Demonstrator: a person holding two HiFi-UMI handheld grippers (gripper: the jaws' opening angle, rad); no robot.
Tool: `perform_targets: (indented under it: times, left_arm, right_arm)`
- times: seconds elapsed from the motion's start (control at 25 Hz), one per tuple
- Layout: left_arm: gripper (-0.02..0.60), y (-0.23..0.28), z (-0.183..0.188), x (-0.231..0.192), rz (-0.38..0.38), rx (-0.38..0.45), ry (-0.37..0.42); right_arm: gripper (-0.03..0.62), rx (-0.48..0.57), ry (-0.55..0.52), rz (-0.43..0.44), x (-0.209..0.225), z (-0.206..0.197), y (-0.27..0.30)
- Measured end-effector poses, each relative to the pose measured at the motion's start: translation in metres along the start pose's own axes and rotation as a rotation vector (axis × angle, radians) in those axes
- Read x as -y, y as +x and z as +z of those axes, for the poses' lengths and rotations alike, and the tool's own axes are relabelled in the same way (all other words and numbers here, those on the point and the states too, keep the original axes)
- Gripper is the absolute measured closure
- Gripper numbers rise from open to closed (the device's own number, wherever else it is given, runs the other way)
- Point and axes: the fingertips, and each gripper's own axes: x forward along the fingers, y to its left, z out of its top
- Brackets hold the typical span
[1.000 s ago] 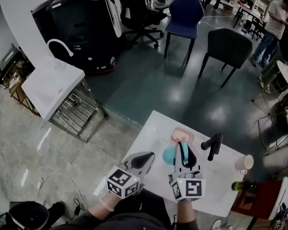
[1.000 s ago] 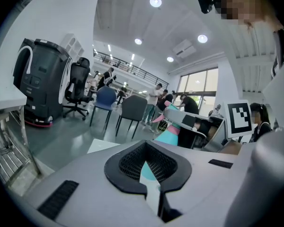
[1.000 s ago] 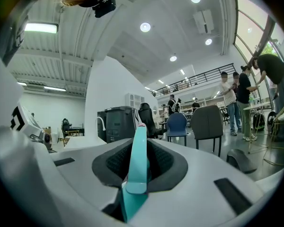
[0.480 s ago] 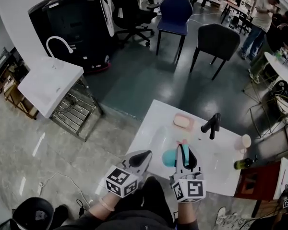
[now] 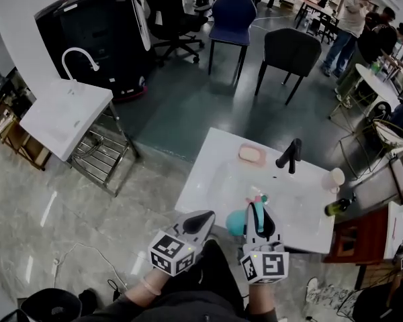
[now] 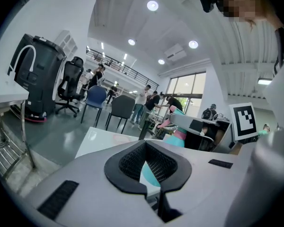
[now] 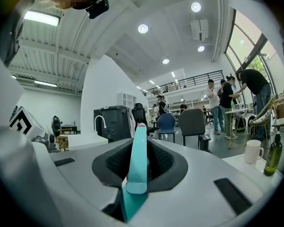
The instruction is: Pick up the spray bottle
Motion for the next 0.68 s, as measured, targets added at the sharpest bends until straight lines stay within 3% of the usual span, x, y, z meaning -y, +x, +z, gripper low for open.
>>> perform_targets:
  times: [0.32,0.68]
  left_arm:
    - [0.574,-0.015,-0.008,0.015,-0.04,-0.015,0.017]
    - [0.574,-0.026,-0.011,0.017,-0.05,-0.02,0.017]
  right_arm:
    - [0.526,0.007,-0.002,-0.045,-0.007,-0.001,-0.029]
    - [0.526,-0.006,0.0,-0.037,-0.018,-0.001,-0.028]
